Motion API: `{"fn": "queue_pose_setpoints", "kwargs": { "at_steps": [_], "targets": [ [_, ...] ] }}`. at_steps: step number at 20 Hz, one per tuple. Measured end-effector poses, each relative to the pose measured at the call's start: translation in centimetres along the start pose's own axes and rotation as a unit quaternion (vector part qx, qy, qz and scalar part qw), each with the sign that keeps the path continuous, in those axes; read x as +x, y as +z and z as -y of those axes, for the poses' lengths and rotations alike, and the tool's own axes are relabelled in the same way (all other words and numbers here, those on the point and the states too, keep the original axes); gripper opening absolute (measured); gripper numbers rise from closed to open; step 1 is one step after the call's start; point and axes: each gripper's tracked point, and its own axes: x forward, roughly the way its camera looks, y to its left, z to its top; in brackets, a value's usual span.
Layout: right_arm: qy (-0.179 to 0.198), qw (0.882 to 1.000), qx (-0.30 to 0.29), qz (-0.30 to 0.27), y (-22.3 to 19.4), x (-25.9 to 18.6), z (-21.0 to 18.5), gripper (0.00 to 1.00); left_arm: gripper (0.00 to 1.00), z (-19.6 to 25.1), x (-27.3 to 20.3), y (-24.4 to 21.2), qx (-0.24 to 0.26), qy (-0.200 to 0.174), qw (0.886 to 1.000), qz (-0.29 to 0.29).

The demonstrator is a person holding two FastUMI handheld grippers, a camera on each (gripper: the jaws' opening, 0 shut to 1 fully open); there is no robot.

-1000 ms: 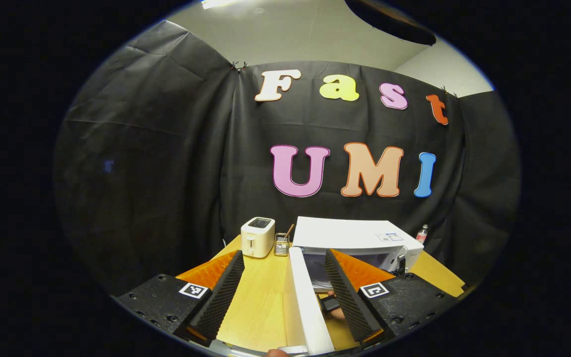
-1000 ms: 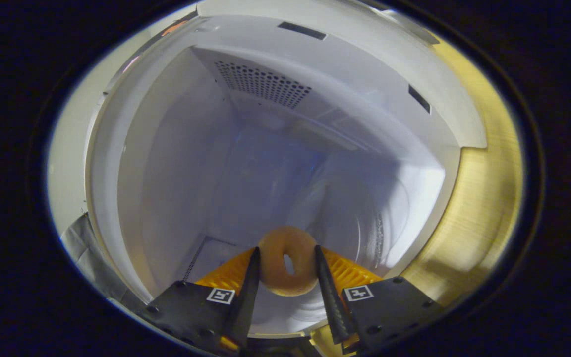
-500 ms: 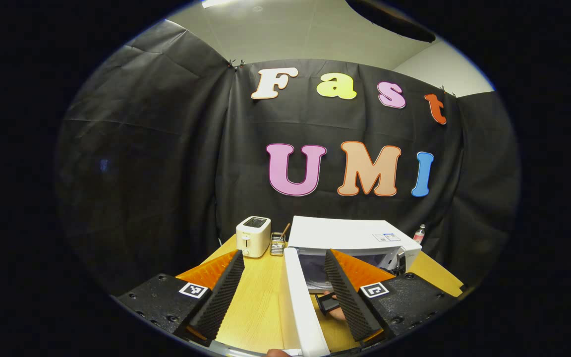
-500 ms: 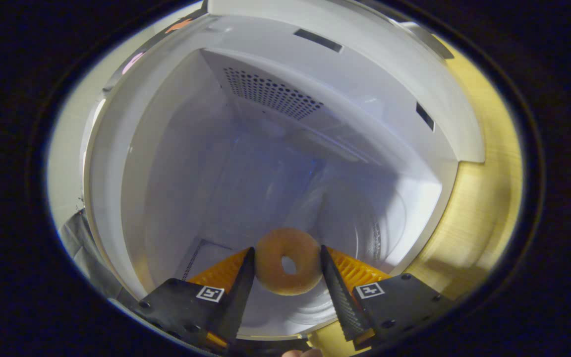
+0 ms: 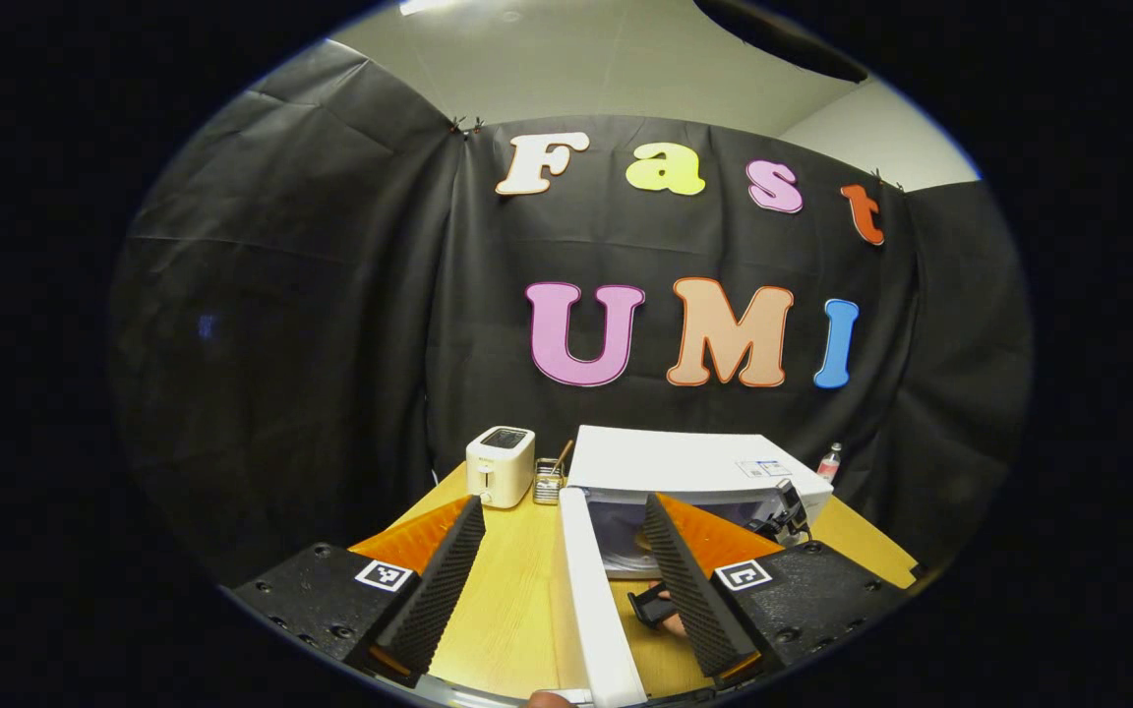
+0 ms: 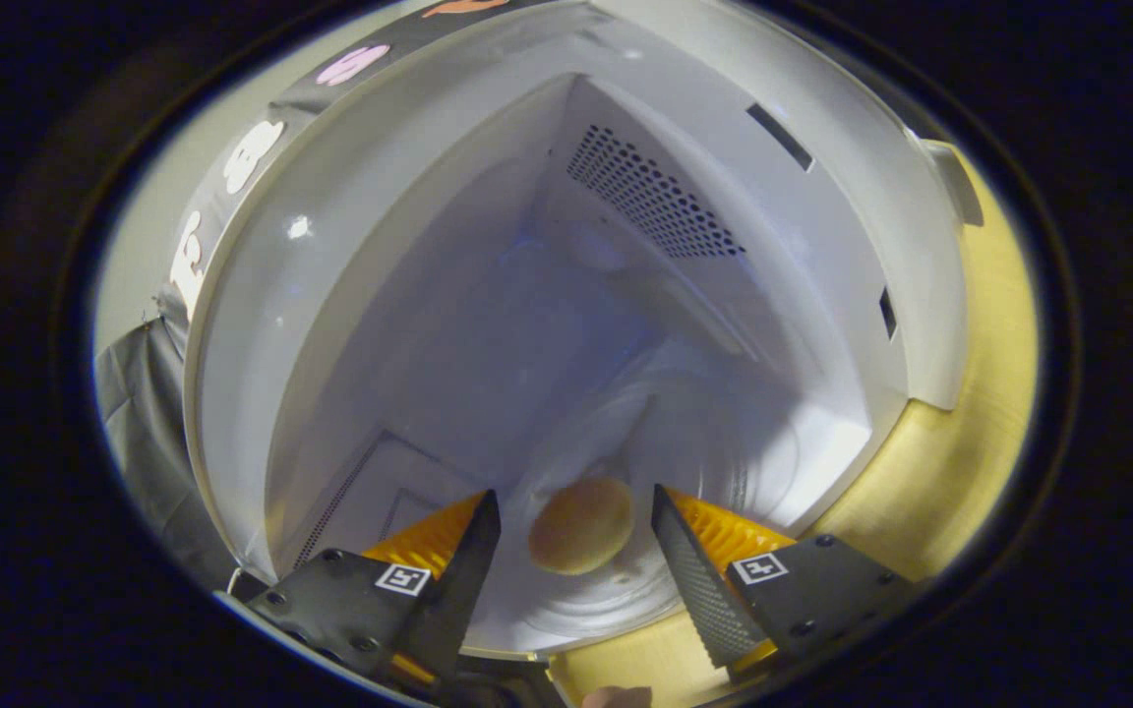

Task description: Open the microwave oven with the left hand, put the food in, and close the microwave oven.

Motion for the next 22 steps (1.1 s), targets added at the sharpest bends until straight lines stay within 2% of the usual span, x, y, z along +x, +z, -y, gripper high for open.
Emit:
{"fn": "queue_pose_setpoints", "kwargs": {
  "at_steps": [1,5,10,11,12,17,21,22],
  "targets": [
    [0.003,1.0,-0.002,0.0,0.0,-0.1,0.0,0.84,0.96,0.1,0.0,0.0,0.0,0.0,1.0,0.0],
    [0.023,1.0,-0.02,-0.003,0.3,-1.4,-0.5,0.84,0.96,-0.2,-0.4,-0.2,-0.001,0.002,1.0,-0.002],
    [0.035,0.995,-0.096,-0.012,0.5,-4.1,0.5,0.84,0.96,-1.5,-1.0,0.0,0.019,0.013,1.0,0.003],
    [0.039,0.994,-0.105,-0.013,0.7,-4.9,0.5,0.95,0.96,-1.7,-1.0,-0.1,0.023,0.015,1.0,0.002],
    [0.041,0.992,-0.117,-0.014,1.1,-5.6,0.6,0.84,0.96,-2.1,-1.1,-0.3,0.027,0.018,0.999,0.0],
    [0.081,0.981,-0.172,-0.036,3.5,-10.5,0.3,0.84,0.96,-3.7,-1.9,-2.7,0.04,0.02,0.999,-0.026],
    [0.109,0.964,-0.24,-0.021,8.2,-14.3,-0.9,0.84,0.95,-6.5,-3.1,-5.0,0.047,0.041,0.996,-0.056],
    [0.115,0.959,-0.258,-0.013,9.6,-14.9,-1.3,0.95,0.93,-6.7,-3.4,-5.6,0.043,0.042,0.996,-0.063]
  ]
}}
